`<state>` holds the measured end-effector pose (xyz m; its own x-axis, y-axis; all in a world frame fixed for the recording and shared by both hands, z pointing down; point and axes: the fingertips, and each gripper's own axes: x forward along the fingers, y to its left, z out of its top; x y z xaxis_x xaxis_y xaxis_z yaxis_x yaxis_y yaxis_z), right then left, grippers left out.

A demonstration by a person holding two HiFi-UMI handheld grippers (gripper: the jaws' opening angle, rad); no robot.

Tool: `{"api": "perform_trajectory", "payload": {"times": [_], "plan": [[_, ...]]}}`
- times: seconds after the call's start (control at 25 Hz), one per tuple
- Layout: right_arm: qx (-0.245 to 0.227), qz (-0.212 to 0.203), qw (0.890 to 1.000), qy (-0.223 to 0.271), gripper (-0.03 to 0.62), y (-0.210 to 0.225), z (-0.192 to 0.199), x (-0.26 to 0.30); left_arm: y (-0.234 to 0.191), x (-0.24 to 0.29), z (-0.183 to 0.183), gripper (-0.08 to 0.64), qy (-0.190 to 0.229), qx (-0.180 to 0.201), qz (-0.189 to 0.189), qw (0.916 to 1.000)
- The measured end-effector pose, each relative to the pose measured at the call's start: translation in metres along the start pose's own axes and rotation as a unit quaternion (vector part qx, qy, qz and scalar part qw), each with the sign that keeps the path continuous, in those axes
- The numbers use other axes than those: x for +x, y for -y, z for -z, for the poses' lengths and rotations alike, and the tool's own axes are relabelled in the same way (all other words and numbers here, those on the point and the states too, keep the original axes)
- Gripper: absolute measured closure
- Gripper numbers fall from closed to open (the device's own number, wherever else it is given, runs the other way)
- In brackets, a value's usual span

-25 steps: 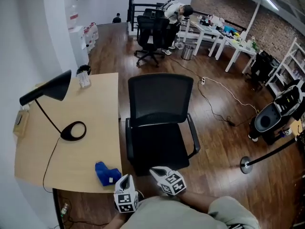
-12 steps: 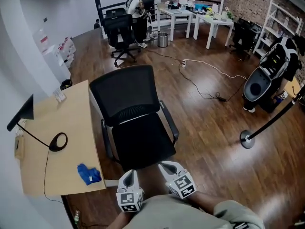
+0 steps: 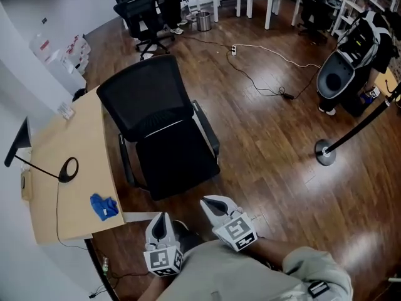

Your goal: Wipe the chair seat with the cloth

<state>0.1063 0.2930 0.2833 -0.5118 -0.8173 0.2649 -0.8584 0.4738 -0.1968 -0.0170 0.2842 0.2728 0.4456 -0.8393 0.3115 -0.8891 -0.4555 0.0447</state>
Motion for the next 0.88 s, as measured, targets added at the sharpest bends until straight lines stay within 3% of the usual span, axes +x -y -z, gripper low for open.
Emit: {"api": "perform_trajectory", "payload": {"times": [0.88], "plan": [[-0.016,-0.003,1.000,0.001,0.591,0.000,0.003,-0.017,0.027,0.000,-0.003,0.555,0.017,0.012,0.021,0.9996]]}}
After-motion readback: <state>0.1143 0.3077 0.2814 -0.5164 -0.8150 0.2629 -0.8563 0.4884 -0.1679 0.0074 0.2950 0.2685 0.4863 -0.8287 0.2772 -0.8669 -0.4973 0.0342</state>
